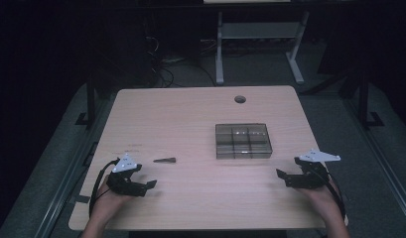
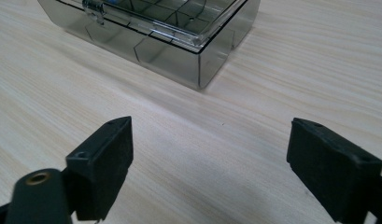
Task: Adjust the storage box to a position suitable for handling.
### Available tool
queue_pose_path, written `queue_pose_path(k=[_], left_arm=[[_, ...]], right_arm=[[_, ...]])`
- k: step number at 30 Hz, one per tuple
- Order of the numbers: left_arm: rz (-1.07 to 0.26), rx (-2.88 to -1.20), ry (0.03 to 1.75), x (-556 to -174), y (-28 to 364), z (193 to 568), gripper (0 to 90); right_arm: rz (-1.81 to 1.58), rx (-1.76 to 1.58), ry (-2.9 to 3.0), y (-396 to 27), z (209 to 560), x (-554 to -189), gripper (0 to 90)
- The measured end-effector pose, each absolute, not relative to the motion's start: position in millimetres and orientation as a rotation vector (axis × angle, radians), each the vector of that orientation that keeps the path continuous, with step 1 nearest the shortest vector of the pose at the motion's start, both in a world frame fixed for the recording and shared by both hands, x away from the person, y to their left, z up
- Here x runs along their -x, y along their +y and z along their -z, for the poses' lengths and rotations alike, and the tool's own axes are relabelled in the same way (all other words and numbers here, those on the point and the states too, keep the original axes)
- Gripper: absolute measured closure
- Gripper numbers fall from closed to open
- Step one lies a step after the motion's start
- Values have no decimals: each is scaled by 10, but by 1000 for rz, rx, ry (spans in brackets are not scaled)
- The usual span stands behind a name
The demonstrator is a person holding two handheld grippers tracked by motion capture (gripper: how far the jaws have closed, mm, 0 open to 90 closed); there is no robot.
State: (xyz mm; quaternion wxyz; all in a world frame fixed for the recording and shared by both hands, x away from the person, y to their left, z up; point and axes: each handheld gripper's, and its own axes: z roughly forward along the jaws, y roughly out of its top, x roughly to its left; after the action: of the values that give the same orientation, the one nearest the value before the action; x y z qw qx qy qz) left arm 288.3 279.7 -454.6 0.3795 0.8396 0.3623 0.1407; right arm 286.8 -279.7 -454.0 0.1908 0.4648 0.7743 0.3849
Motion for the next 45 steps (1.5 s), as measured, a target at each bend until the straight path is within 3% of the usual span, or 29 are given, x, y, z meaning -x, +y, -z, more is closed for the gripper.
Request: queue_pose_path(k=[1, 2, 3, 5, 6, 7, 8, 11, 14, 27, 45], left_arm=[[-357, -2134, 930, -2880, 2797, 4544, 138], [-357, -2134, 930, -2880, 2797, 4544, 138], [-360, -2127, 928, -2878, 2796, 4544, 138], [-357, -2125, 931, -2875, 2791, 4544, 138], [-357, -2131, 931, -2869, 2792, 4540, 138], [-361, -2133, 925, -2868, 2797, 4538, 138], [-361, -2133, 924, -2866, 2802, 4539, 141], [-358, -2130, 930, -2865, 2810, 4536, 141], [-352, -2114, 940, -2850, 2808, 4532, 141], [-350, -2123, 929, -2840, 2784, 4534, 141], [-338, -2114, 918, -2839, 2759, 4546, 141]], right_arm=[[-1077, -1296, 2180, -2797, 4523, -2869, 240], [-1077, -1296, 2180, -2797, 4523, -2869, 240], [-1077, -1291, 2186, -2793, 4507, -2879, 322], [-1073, -1298, 2188, -2786, 4500, -2882, 345], [-1069, -1295, 2196, -2773, 4483, -2906, 426], [-1069, -1295, 2196, -2773, 4483, -2906, 426], [-1051, -1286, 2190, -2760, 4470, -2928, 491], [-1048, -1277, 2188, -2754, 4454, -2945, 539], [-1032, -1271, 2176, -2753, 4419, -2988, 642], [-1003, -1251, 2182, -2734, 4333, -3189, 881], [-1003, -1294, 2157, -2704, 4290, -3646, 898]])
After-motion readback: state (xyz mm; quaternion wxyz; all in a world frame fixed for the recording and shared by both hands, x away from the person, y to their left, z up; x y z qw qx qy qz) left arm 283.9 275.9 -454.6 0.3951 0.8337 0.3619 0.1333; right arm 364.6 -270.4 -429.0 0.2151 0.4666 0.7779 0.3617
